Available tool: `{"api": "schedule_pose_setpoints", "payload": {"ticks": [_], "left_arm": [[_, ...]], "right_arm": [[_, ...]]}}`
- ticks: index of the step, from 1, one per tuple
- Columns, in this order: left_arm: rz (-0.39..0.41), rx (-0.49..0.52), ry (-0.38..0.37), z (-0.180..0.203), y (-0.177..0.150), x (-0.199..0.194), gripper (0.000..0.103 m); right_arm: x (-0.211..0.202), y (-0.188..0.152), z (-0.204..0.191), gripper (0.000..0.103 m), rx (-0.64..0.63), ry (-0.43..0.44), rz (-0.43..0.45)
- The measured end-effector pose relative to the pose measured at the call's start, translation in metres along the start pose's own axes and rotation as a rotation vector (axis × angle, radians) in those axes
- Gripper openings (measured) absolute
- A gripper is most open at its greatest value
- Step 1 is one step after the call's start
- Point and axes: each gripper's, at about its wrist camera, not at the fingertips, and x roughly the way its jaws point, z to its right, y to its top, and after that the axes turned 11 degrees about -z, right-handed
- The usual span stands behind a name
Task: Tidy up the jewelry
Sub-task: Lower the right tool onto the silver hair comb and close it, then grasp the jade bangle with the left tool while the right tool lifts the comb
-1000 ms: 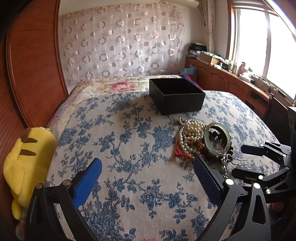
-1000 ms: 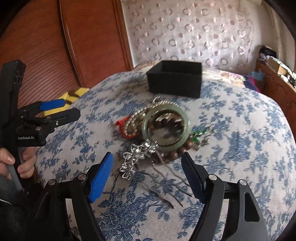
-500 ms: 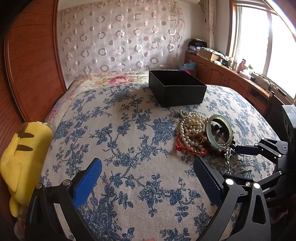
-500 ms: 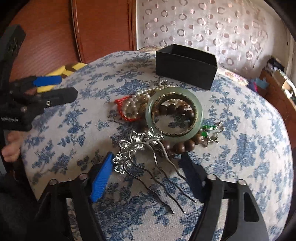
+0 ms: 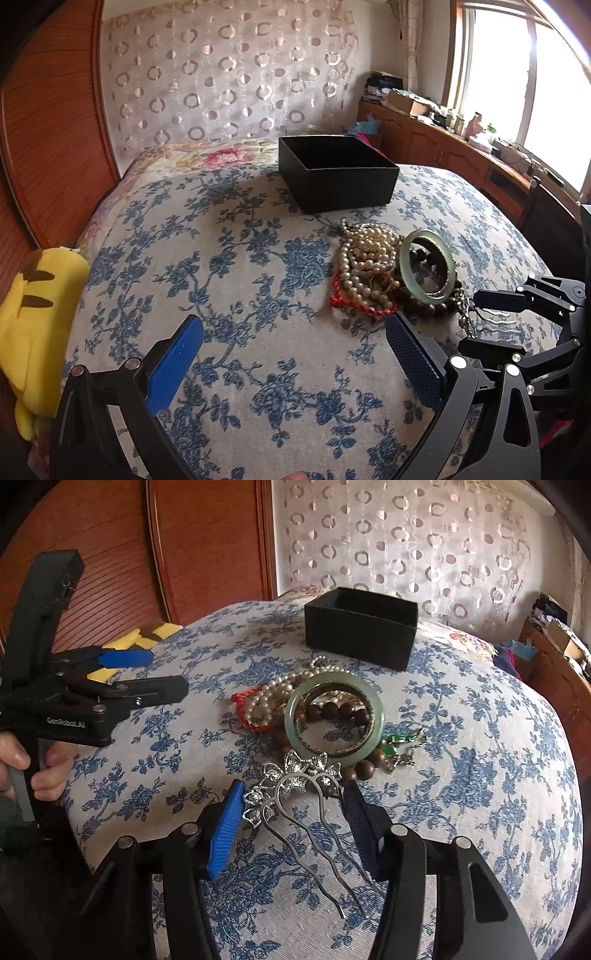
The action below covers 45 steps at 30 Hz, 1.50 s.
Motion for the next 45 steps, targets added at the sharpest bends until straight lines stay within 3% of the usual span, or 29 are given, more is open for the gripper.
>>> {"api": "schedule_pose_setpoints", "payload": {"ticks": [2, 3, 4, 5, 11, 17, 18, 21, 24, 25, 27, 30, 32, 34, 35, 45], "left_arm": [[0.0, 0.009, -0.006, 0.003, 0.003, 0.002, 0.096], [0.001, 0.013, -0.011, 0.004, 0.005, 0.003, 0.096], [0.003, 0.018, -0.014, 0.005, 0.008, 0.003, 0.096], [0.006, 0.023, -0.014, 0.007, 0.011, 0.004, 0.096], [0.022, 0.058, -0.03, 0.02, 0.026, 0.007, 0.096], [0.023, 0.077, -0.047, 0.03, 0.031, 0.007, 0.096], [0.021, 0.082, -0.054, 0.032, 0.031, 0.008, 0.096], [0.014, 0.092, -0.081, 0.035, 0.036, 0.011, 0.096], [0.008, 0.106, -0.111, 0.038, 0.042, 0.016, 0.094], [0.006, 0.109, -0.128, 0.039, 0.044, 0.017, 0.091], [-0.012, 0.123, -0.164, 0.042, 0.05, 0.022, 0.074], [-0.026, 0.156, -0.21, 0.051, 0.057, 0.029, 0.058], [-0.044, 0.169, -0.238, 0.056, 0.062, 0.035, 0.051], [-0.066, 0.184, -0.262, 0.06, 0.066, 0.042, 0.046], [-0.076, 0.191, -0.27, 0.062, 0.067, 0.045, 0.044], [-0.119, 0.22, -0.265, 0.069, 0.071, 0.06, 0.01]], "right_arm": [[-0.005, -0.001, 0.003, 0.057, 0.008, -0.001, 0.017], [-0.008, -0.001, 0.005, 0.045, 0.011, -0.001, 0.022], [-0.011, -0.001, 0.006, 0.023, 0.007, 0.015, 0.029], [-0.014, -0.001, 0.008, 0.02, 0.008, 0.014, 0.032], [-0.013, -0.008, 0.021, 0.018, 0.032, -0.005, 0.004], [-0.029, -0.016, 0.027, 0.018, 0.048, -0.006, 0.033], [-0.031, -0.017, 0.028, 0.021, 0.048, -0.012, 0.035], [-0.03, -0.019, 0.034, 0.065, 0.044, -0.027, 0.023], [-0.027, -0.021, 0.035, 0.068, 0.027, -0.017, 0.004], [-0.025, -0.022, 0.035, 0.072, 0.024, -0.011, -0.003], [-0.018, -0.024, 0.033, 0.073, 0.019, 0.0, -0.032], [-0.008, -0.025, 0.026, 0.074, -0.004, -0.004, -0.061], [-0.006, -0.023, 0.024, 0.073, -0.019, -0.014, -0.068], [-0.004, -0.022, 0.024, 0.06, -0.023, -0.032, -0.067], [-0.005, -0.022, 0.026, 0.059, -0.022, -0.027, -0.064], [-0.011, -0.024, 0.043, 0.058, 0.025, -0.04, -0.036]]}}
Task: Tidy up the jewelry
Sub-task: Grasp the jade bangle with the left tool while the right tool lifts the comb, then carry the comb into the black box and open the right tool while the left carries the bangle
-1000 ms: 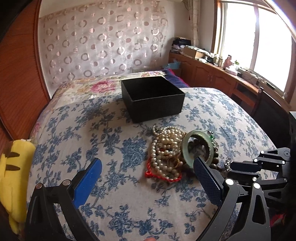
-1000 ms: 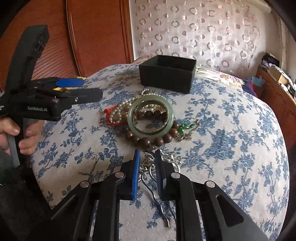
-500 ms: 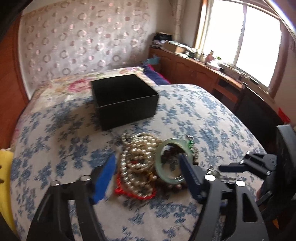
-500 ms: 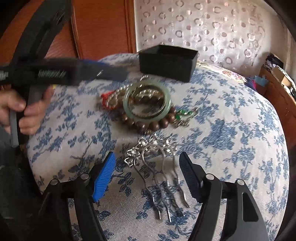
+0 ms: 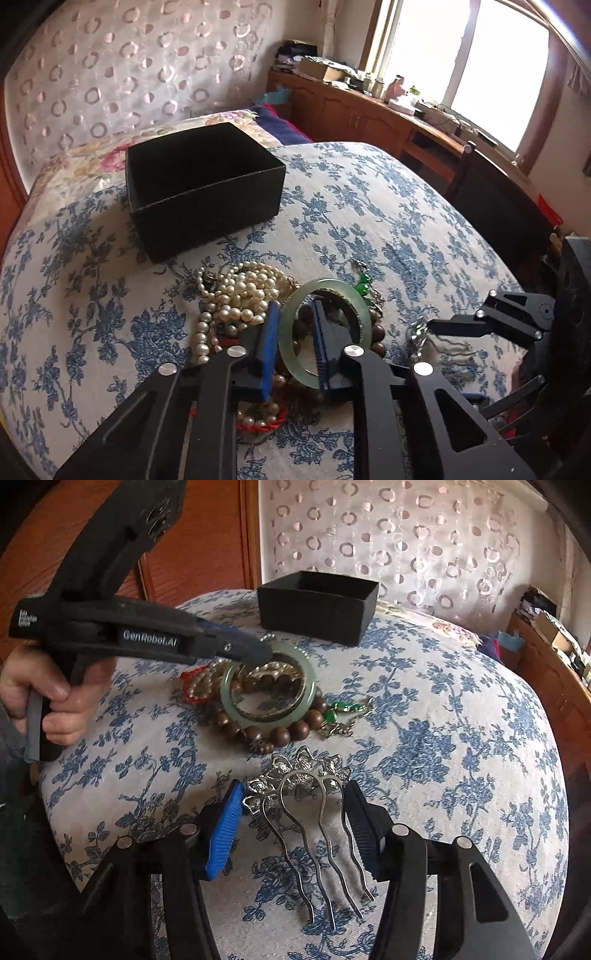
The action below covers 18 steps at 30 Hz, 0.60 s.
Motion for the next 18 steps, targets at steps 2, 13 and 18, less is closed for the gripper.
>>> {"api": "schedule_pose_setpoints", "payload": {"ticks": [2, 13, 18], "left_arm": [[0.0, 0.005, 0.007, -0.001, 0.0, 0.0, 0.01], [0.102, 0.009, 0.055, 0.008, -0.001, -0.028, 0.007], [0.158, -0.007, 0.069, 0.006, 0.001, -0.045, 0.007]], "right_arm": [[0.001, 0.003, 0.004, 0.058, 0.006, -0.002, 0.005], [-0.007, 0.006, 0.013, 0.058, 0.023, -0.02, 0.032], [-0.011, 0.014, 0.019, 0.058, 0.031, -0.026, 0.051]]}}
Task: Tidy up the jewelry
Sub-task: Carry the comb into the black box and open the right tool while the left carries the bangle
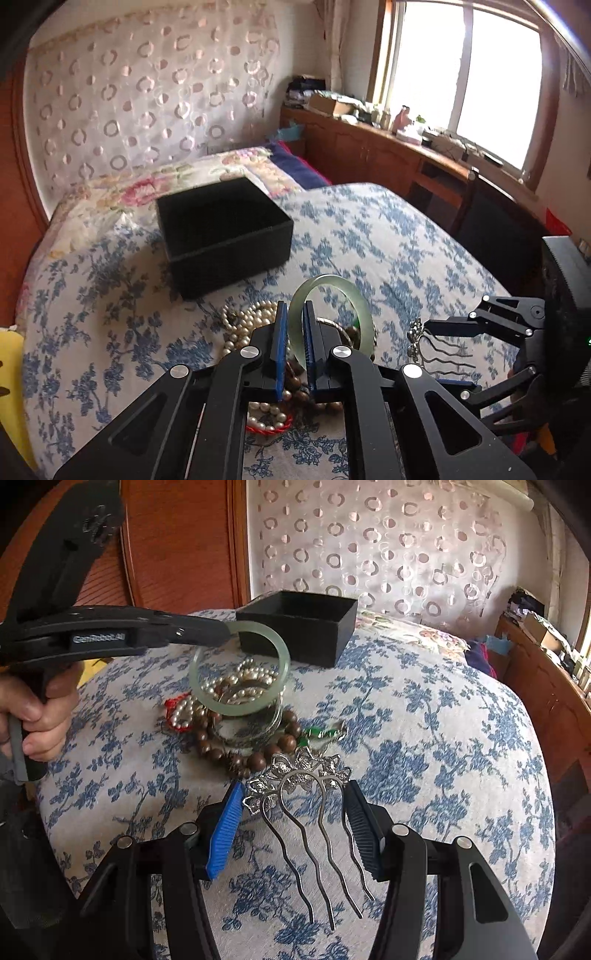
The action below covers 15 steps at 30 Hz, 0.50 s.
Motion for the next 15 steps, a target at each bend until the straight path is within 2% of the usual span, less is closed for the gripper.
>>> {"api": "schedule_pose_setpoints", "payload": {"ticks": [9, 15], "left_arm": [[0.078, -0.036, 0.056, -0.019, 0.012, -0.023, 0.007], [0.123, -0.046, 0.084, -0.033, 0.024, -0.036, 0.008]], "right_arm": [[-0.012, 0.031, 0.006, 0.058, -0.022, -0.001, 0.067], [-0.009, 0.07, 0.011, 0.058, -0.059, 0.005, 0.094]]}}
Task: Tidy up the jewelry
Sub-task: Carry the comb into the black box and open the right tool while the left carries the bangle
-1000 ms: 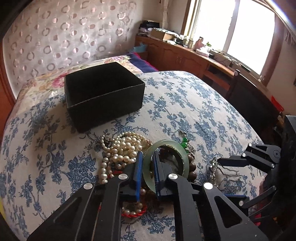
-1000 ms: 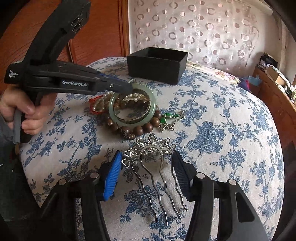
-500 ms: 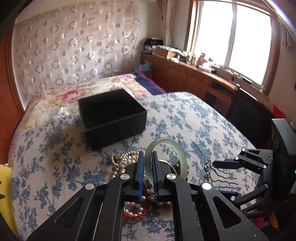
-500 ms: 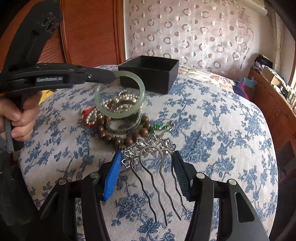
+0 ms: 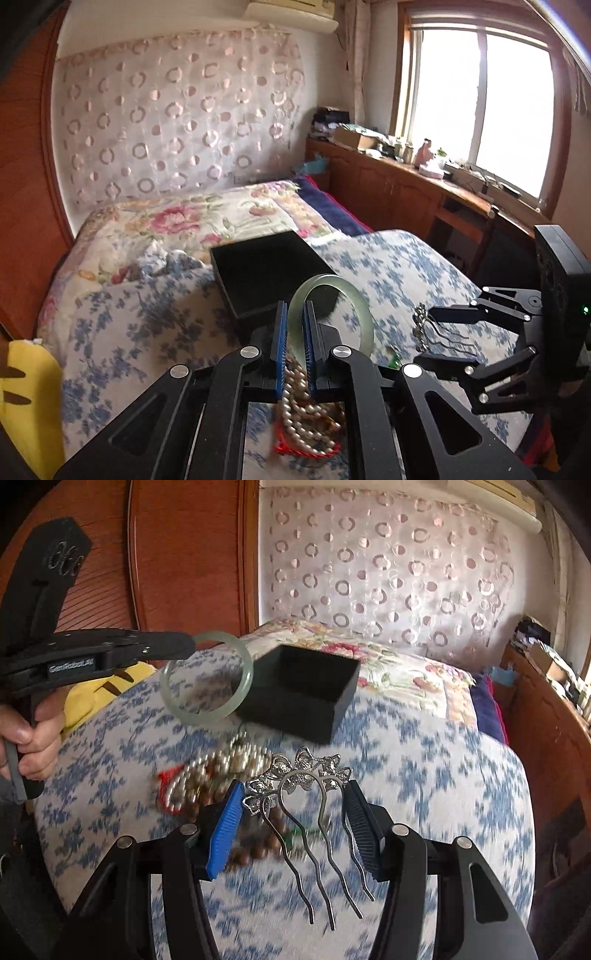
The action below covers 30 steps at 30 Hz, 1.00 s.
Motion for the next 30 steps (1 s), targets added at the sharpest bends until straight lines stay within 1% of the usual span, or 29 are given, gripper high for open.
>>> {"api": "schedule_pose_setpoints", "payload": {"ticks": [3, 8, 17, 22, 29, 30], "left_arm": [[0.016, -0.015, 0.012, -0.01, 0.008, -0.002, 0.008], [0.033, -0.04, 0.044, -0.03, 0.022, -0.003, 0.008], [0.053, -0.098, 0.107, -0.066, 0.041, 0.0, 0.008], [0.049, -0.131, 0.126, -0.084, 0.046, 0.004, 0.008], [0.034, -0.145, 0.133, -0.096, 0.051, 0.015, 0.008], [0.031, -0.145, 0.133, -0.096, 0.052, 0.017, 0.008]], "right_arm": [[0.005, 0.017, 0.003, 0.058, -0.016, 0.003, 0.013], [0.02, 0.059, 0.01, 0.058, -0.048, 0.01, 0.033], [0.057, 0.124, 0.013, 0.058, -0.104, 0.053, 0.044], [0.077, 0.145, 0.01, 0.058, -0.135, 0.082, 0.037], [0.109, 0.15, 0.014, 0.059, -0.119, 0.094, -0.019], [0.111, 0.151, 0.015, 0.066, -0.114, 0.096, -0.023]]}}
